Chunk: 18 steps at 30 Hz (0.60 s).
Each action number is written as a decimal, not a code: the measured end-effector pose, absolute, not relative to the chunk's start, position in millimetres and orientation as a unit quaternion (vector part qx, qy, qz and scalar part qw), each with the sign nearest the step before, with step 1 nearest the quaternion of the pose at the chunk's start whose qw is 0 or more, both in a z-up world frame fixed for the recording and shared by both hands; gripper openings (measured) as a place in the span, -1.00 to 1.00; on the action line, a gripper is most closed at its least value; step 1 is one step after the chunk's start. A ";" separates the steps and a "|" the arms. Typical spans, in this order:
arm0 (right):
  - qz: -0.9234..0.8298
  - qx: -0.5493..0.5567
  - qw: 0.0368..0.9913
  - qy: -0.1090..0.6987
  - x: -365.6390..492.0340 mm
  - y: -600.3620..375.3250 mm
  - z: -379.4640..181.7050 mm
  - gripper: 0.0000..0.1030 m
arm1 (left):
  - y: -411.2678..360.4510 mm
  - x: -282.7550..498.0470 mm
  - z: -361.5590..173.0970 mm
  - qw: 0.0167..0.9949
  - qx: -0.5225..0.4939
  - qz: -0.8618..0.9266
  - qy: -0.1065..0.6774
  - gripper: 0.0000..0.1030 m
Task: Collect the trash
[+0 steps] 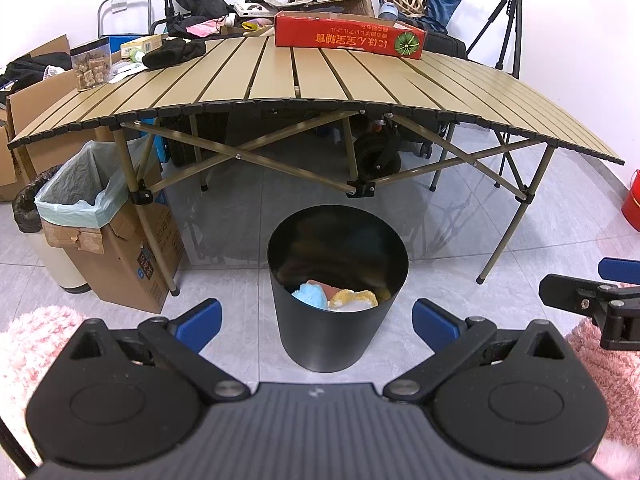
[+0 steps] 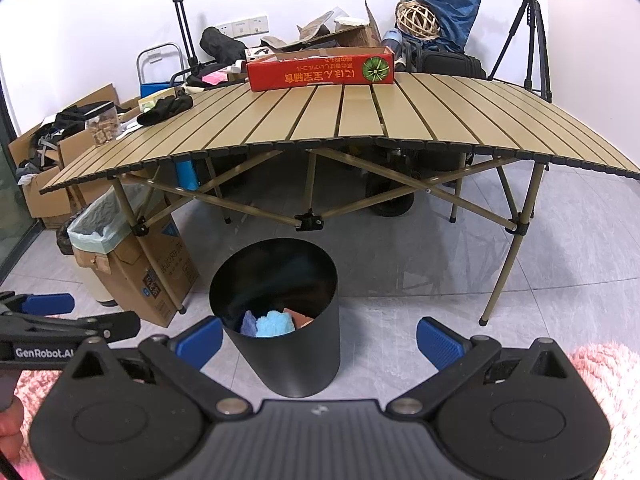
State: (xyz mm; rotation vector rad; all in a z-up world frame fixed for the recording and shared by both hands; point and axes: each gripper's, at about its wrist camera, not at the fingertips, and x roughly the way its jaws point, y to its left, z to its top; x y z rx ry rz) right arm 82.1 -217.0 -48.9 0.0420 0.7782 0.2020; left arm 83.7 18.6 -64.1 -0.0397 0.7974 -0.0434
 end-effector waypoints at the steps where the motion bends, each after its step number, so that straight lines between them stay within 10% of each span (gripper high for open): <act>1: 0.098 0.021 0.920 0.379 82.1 -216.8 -48.8 1.00 | 18.6 83.7 -64.1 0.921 -0.019 -0.021 0.388 1.00; 18: 0.100 0.021 0.920 0.379 82.2 -213.5 -48.3 1.00 | 17.3 83.4 -61.6 0.923 -0.019 -0.023 0.384 1.00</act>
